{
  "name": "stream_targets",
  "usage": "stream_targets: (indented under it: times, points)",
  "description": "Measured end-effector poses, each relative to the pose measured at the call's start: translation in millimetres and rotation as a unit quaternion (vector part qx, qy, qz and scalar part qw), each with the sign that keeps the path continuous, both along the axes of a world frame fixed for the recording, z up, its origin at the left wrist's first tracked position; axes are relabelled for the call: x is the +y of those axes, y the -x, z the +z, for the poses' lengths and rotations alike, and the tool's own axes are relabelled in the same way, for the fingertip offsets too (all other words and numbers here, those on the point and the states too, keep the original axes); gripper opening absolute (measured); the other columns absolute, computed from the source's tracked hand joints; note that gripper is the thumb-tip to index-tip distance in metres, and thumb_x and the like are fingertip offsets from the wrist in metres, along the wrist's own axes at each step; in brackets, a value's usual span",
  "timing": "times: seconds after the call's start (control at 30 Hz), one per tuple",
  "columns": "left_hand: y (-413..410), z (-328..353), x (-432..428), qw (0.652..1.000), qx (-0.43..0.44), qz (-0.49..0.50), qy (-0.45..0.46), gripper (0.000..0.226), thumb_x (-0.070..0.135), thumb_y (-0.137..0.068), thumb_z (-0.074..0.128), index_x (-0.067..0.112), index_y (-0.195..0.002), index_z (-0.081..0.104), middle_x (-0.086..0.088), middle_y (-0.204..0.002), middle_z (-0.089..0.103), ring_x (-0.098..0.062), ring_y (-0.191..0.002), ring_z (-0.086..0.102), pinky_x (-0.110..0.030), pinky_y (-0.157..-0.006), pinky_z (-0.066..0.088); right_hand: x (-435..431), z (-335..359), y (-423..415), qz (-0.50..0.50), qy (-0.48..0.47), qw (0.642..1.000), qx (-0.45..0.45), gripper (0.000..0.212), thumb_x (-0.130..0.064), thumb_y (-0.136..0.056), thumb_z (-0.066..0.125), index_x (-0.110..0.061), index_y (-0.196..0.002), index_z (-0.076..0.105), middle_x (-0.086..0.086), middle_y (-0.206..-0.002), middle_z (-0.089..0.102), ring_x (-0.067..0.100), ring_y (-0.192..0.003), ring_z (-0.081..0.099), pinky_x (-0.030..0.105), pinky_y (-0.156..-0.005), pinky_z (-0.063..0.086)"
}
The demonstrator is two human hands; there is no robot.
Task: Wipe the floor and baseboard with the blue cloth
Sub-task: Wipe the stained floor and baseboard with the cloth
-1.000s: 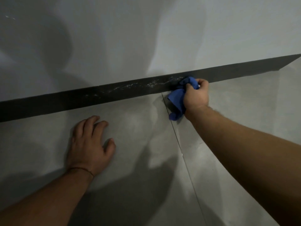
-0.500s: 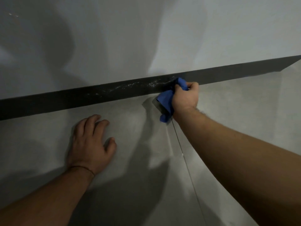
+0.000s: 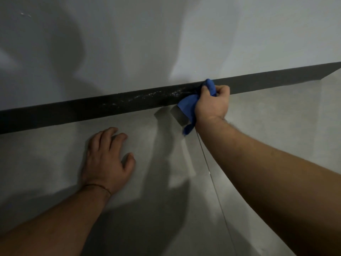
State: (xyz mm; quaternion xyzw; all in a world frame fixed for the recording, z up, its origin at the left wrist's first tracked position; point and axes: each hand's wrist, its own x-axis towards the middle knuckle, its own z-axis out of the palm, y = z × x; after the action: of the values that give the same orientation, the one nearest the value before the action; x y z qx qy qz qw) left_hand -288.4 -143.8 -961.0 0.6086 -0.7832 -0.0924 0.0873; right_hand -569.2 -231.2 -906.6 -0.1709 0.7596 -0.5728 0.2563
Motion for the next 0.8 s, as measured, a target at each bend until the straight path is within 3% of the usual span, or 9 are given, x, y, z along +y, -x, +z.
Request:
stream_targets:
  times: [0.1, 0.23, 0.3, 0.43, 0.63, 0.8]
  points:
    - [0.7, -0.3, 0.5, 1.0, 0.004, 0.001, 0.001, 0.059, 0.048, -0.083, 0.048, 0.015, -0.132, 0.059, -0.012, -0.144, 0.047, -0.039, -0.131, 0.043, -0.051, -0.108, 0.04, 5.7, -1.5, 7.3, 0.033, -0.011, 0.999, 0.013, 0.022, -0.02, -0.095, 0.068, -0.027, -0.084, 0.05, -0.002, -0.086, 0.065, 0.02, -0.088, 0.069, 0.035, -0.086, 0.06]
    - [1.8, 1.9, 1.7, 1.0, 0.003, 0.003, 0.002, 0.059, 0.047, -0.083, 0.049, 0.015, -0.132, 0.059, -0.012, -0.144, 0.048, -0.039, -0.13, 0.043, -0.052, -0.107, 0.041, 4.0, 4.3, 33.2, -0.002, -0.038, 0.999, 0.033, 0.016, -0.011, -0.095, 0.063, -0.018, -0.093, 0.049, 0.003, -0.089, 0.062, 0.024, -0.092, 0.067, 0.044, -0.094, 0.059]
    - [1.7, 2.2, 1.5, 1.0, 0.001, 0.002, 0.006, 0.059, 0.047, -0.083, 0.049, 0.014, -0.132, 0.06, -0.013, -0.143, 0.048, -0.039, -0.13, 0.043, -0.052, -0.108, 0.04, 2.4, 5.5, 32.8, -0.004, -0.046, 0.998, 0.038, 0.015, -0.012, -0.096, 0.061, -0.02, -0.093, 0.048, 0.003, -0.091, 0.063, 0.025, -0.095, 0.068, 0.04, -0.093, 0.059]
    - [2.6, 4.2, 1.8, 1.0, 0.0, 0.005, 0.008, 0.06, 0.046, -0.083, 0.049, 0.013, -0.131, 0.061, -0.014, -0.143, 0.049, -0.039, -0.129, 0.044, -0.051, -0.108, 0.039, 4.6, -0.1, -8.1, 0.042, -0.039, 0.997, 0.053, 0.028, -0.017, -0.095, 0.064, -0.029, -0.078, 0.044, -0.003, -0.082, 0.061, 0.018, -0.083, 0.064, 0.031, -0.083, 0.053]
    - [3.0, 5.5, 2.5, 1.0, 0.0, 0.008, -0.004, 0.059, 0.046, -0.083, 0.05, 0.015, -0.131, 0.061, -0.013, -0.144, 0.049, -0.039, -0.13, 0.044, -0.05, -0.108, 0.038, 8.6, -8.7, -29.8, 0.073, -0.046, 0.996, 0.023, 0.02, -0.016, -0.092, 0.067, -0.025, -0.083, 0.051, -0.001, -0.085, 0.066, 0.022, -0.089, 0.069, 0.037, -0.088, 0.058]
    - [2.9, 9.2, 2.4, 1.0, -0.001, 0.007, -0.02, 0.06, 0.045, -0.083, 0.051, 0.014, -0.134, 0.06, -0.014, -0.146, 0.048, -0.038, -0.132, 0.043, -0.05, -0.11, 0.039, 0.6, 5.6, -6.5, -0.028, -0.039, 0.999, 0.008, 0.017, -0.009, -0.092, 0.064, -0.016, -0.089, 0.049, 0.008, -0.09, 0.064, 0.024, -0.088, 0.066, 0.045, -0.092, 0.058]
